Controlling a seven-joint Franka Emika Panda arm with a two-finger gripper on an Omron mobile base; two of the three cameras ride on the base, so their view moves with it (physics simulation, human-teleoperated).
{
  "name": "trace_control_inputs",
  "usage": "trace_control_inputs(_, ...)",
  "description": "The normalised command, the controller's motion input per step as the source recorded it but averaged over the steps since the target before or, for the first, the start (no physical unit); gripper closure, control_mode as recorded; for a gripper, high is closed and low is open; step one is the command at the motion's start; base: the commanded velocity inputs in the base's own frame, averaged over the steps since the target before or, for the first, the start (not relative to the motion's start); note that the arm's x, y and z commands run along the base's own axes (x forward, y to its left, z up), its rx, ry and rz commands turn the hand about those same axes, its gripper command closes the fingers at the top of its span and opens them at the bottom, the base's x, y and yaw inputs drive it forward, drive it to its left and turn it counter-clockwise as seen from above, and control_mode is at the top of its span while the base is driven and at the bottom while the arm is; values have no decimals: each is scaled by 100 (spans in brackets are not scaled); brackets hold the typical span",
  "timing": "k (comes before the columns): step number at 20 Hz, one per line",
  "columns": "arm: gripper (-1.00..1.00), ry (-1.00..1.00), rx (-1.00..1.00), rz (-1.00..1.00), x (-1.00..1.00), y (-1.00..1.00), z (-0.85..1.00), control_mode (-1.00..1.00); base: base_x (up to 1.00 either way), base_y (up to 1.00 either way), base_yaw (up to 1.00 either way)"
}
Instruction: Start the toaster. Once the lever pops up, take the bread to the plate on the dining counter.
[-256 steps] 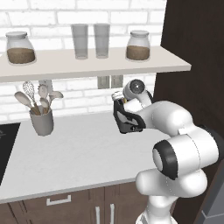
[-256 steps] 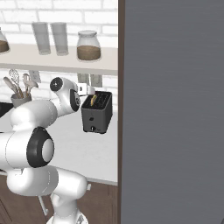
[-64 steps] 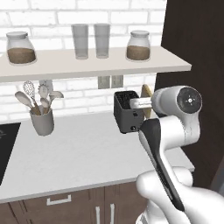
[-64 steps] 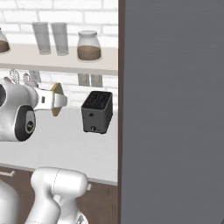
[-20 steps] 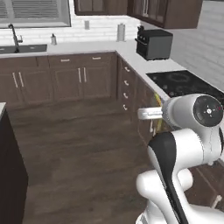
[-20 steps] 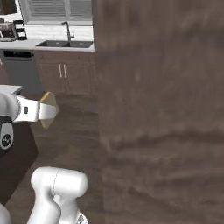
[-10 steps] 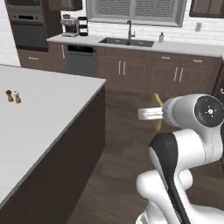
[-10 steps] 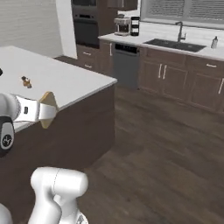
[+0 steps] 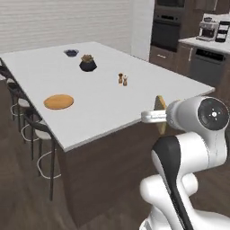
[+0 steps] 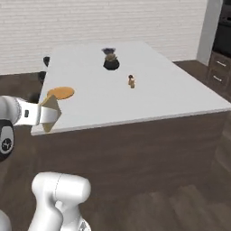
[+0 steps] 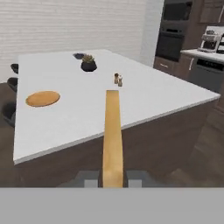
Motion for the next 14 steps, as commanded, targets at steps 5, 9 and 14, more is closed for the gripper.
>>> trace_control_inputs(5, 100, 0, 0, 0, 0, 0, 0, 100, 87, 35, 70)
trace_control_inputs(9, 100, 0, 0, 0, 0, 0, 0, 100, 46, 100, 15)
trace_control_inputs(14, 100, 0, 0, 0, 0, 0, 0, 100, 27, 100, -1)
